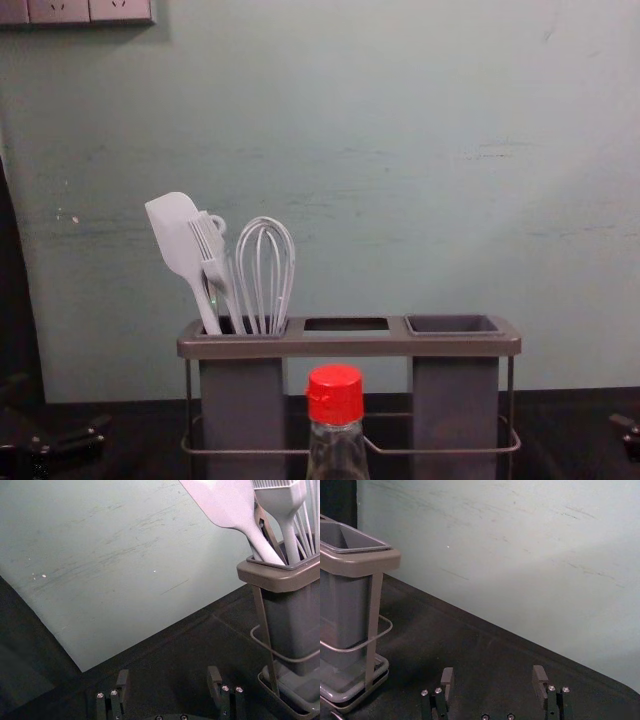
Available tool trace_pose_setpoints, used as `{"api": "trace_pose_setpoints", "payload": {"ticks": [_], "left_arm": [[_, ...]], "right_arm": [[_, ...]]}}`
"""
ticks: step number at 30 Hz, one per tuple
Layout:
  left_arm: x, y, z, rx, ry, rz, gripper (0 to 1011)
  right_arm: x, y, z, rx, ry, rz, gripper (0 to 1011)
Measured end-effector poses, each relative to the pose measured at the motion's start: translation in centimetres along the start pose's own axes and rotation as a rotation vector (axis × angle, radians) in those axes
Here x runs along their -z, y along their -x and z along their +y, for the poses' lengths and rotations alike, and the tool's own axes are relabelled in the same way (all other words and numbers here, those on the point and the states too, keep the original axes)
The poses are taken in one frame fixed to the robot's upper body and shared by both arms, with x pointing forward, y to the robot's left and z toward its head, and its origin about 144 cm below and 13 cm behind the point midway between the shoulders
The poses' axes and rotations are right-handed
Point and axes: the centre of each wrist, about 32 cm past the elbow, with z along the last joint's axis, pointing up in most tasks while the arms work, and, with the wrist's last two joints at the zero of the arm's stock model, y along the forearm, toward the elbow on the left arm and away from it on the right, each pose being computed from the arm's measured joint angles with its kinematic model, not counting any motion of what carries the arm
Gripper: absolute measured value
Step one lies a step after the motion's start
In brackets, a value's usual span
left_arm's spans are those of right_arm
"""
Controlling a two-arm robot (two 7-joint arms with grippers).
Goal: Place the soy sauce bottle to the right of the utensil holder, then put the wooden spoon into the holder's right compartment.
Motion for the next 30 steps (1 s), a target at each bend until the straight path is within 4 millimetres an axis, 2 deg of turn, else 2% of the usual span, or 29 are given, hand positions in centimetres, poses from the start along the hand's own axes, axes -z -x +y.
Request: {"api": "trace_pose_setpoints", "payload": {"ticks": [30], "left_arm": [[0.0,0.0,0.0,0.0,0.0,0.0,1011]], "right_arm": [[0.0,0.0,0.0,0.0,0.0,0.0,1002]]}}
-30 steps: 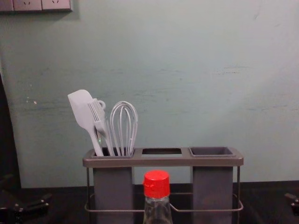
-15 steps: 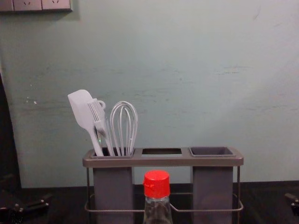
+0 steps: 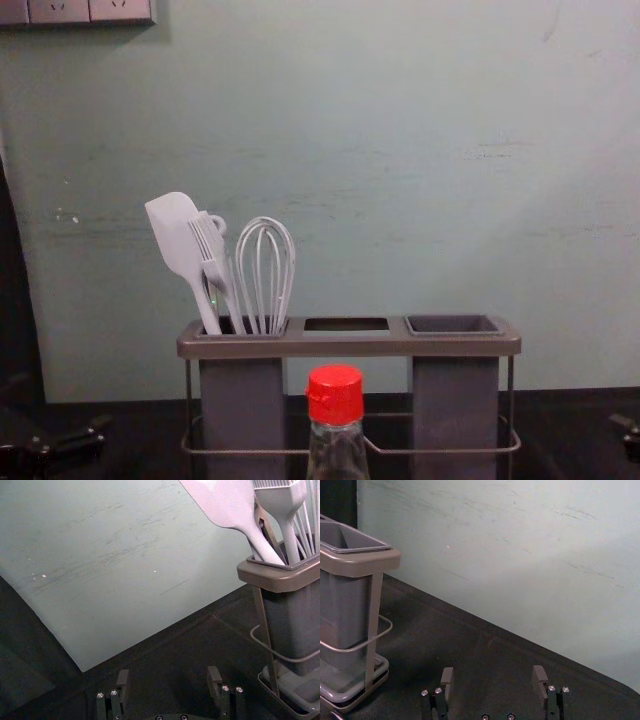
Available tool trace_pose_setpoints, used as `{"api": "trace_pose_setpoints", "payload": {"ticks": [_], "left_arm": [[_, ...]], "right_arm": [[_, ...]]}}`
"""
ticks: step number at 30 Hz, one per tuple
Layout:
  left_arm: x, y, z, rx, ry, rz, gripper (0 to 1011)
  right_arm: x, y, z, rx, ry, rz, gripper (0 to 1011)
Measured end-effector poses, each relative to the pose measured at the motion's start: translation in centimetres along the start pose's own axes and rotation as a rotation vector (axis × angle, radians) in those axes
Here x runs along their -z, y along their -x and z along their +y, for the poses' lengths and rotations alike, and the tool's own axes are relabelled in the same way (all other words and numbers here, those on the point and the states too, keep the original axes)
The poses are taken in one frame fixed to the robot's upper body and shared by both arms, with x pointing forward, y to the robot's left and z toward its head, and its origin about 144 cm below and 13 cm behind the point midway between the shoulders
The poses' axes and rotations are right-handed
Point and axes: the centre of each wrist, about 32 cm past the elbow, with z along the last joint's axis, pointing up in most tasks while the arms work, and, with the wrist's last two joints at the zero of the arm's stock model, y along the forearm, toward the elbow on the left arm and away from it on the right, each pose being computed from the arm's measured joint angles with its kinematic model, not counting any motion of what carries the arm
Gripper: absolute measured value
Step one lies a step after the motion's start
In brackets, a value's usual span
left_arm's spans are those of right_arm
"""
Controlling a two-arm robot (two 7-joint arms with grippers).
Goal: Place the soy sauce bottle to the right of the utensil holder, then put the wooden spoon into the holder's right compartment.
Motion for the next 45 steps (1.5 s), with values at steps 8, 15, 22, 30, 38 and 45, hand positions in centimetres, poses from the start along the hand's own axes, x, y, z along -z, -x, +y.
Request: {"api": "trace_pose_setpoints", "payload": {"ticks": [8,15,22,30,38,45], "left_arm": [[0.0,0.0,0.0,0.0,0.0,0.0,1012],[0.0,0.0,0.0,0.0,0.0,0.0,1012],[0.0,0.0,0.0,0.0,0.0,0.0,1011],[0.0,0.0,0.0,0.0,0.0,0.0,1011],[0.0,0.0,0.0,0.0,0.0,0.0,1012],[0.0,0.0,0.0,0.0,0.0,0.0,1011]], "right_arm": [[0.0,0.0,0.0,0.0,0.0,0.0,1002],[0.0,0.0,0.0,0.0,0.0,0.0,1002],[-0.1,0.1,-0.2,0.003,-0.017,-0.005,1002],[-0.9,0.4,-0.9,0.011,-0.052,-0.009,1003],[-1.9,0.4,-2.2,0.012,-0.084,0.002,1002],[-2.4,0.0,-4.0,-0.029,-0.122,0.05,1002]]}}
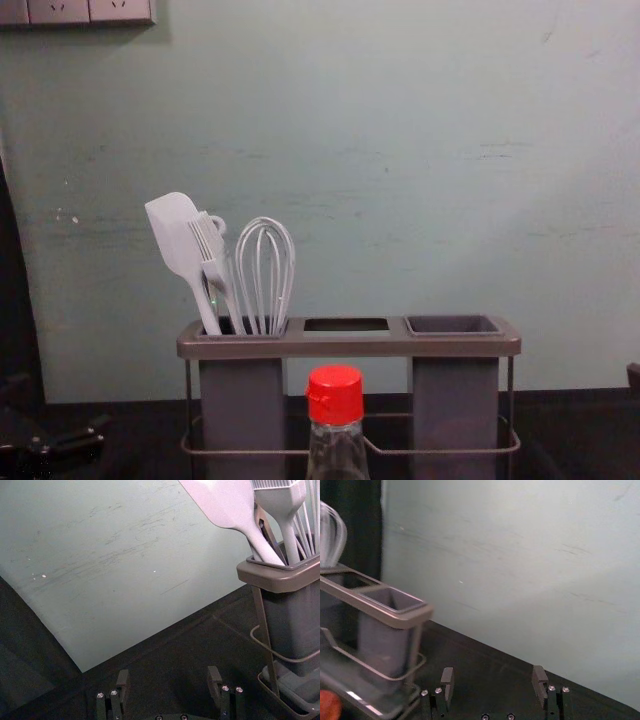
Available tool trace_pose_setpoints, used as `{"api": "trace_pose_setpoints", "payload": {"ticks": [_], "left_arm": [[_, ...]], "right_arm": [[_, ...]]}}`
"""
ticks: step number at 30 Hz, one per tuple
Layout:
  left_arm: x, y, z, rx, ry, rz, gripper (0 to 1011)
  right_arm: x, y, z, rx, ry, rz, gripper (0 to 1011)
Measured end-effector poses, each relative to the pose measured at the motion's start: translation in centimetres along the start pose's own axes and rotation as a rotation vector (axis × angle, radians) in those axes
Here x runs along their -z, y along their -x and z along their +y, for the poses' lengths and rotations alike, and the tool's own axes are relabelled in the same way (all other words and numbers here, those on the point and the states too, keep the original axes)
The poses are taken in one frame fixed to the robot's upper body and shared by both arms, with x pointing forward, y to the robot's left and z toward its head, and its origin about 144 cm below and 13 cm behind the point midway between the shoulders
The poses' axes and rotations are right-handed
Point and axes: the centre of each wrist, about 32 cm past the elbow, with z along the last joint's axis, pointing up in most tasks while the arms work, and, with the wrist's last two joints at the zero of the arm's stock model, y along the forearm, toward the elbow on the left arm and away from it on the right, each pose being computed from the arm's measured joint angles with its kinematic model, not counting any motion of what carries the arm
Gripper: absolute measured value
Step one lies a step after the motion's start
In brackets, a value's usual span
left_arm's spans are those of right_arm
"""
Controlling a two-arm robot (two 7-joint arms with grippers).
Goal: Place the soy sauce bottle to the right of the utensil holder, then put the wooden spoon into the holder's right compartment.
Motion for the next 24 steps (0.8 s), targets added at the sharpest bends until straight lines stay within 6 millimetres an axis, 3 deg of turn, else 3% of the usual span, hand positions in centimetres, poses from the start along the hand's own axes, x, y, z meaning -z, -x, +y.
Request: {"api": "trace_pose_setpoints", "payload": {"ticks": [12,24], "left_arm": [[0.0,0.0,0.0,0.0,0.0,0.0,1011],[0.0,0.0,0.0,0.0,0.0,0.0,1011]], "right_arm": [[-0.5,-1.3,-2.9,-0.225,-0.012,0.095,1002],[-1.0,-0.9,-3.1,-0.464,-0.089,0.165,1003]]}}
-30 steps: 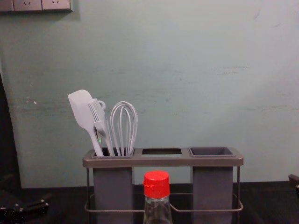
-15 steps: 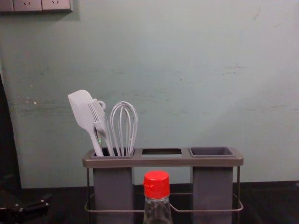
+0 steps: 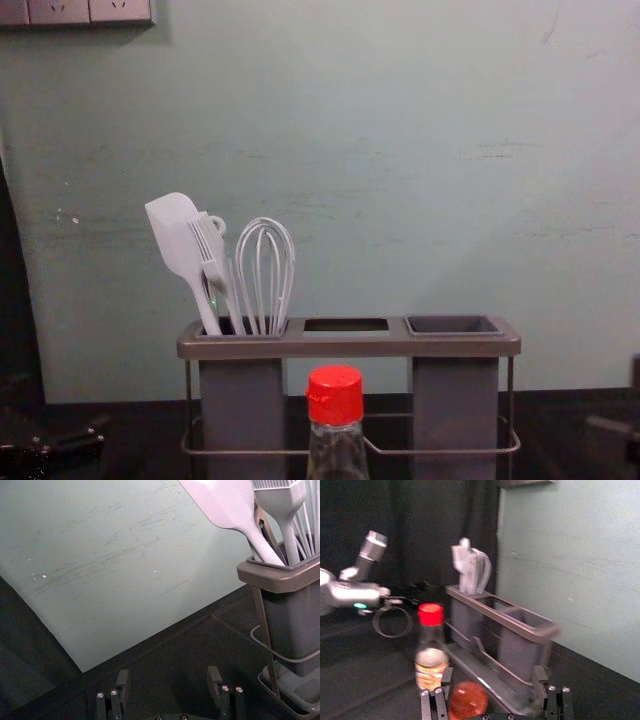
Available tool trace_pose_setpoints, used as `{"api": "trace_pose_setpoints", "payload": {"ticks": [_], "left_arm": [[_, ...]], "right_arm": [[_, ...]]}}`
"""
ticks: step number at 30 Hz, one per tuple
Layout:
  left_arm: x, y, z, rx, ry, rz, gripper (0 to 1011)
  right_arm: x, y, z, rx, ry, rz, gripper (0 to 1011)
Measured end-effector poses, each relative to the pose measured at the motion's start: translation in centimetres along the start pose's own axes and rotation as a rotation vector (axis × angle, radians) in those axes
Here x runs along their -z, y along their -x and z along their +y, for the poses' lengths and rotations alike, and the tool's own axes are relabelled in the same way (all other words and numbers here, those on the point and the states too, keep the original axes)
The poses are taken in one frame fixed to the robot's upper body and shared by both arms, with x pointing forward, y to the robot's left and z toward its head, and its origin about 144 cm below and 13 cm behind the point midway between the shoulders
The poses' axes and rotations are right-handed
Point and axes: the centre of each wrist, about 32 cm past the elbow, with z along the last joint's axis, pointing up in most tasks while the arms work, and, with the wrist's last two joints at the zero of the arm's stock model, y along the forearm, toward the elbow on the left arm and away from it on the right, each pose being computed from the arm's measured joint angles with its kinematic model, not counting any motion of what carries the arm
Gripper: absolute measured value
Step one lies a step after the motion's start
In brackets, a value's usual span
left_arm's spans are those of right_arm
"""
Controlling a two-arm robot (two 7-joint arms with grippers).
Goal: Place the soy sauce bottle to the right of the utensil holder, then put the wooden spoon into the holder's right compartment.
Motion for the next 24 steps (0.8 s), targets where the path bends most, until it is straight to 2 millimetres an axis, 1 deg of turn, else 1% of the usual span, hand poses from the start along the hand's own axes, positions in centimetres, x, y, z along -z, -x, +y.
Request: {"api": "trace_pose_setpoints", "payload": {"ticks": [6,7,8,9,17,23,24], "left_arm": [[0.0,0.0,0.0,0.0,0.0,0.0,1012],[0.0,0.0,0.0,0.0,0.0,0.0,1012],[0.0,0.0,0.0,0.0,0.0,0.0,1011],[0.0,0.0,0.0,0.0,0.0,0.0,1012],[0.0,0.0,0.0,0.0,0.0,0.0,1011],[0.0,0.0,0.0,0.0,0.0,0.0,1011],[0.0,0.0,0.0,0.0,0.0,0.0,1012]], "right_arm": [[-0.2,0.7,2.2,-0.112,-0.042,0.044,1002],[-0.2,0.9,2.9,-0.138,-0.045,0.057,1002],[-0.2,0.9,2.9,-0.138,-0.045,0.057,1002],[-0.2,1.0,4.0,-0.172,-0.046,0.072,1002],[-0.4,1.2,7.1,-0.242,-0.023,0.102,1003],[-0.5,1.1,8.6,-0.27,-0.002,0.112,1002],[-0.6,1.0,9.2,-0.279,0.001,0.113,1003]]}}
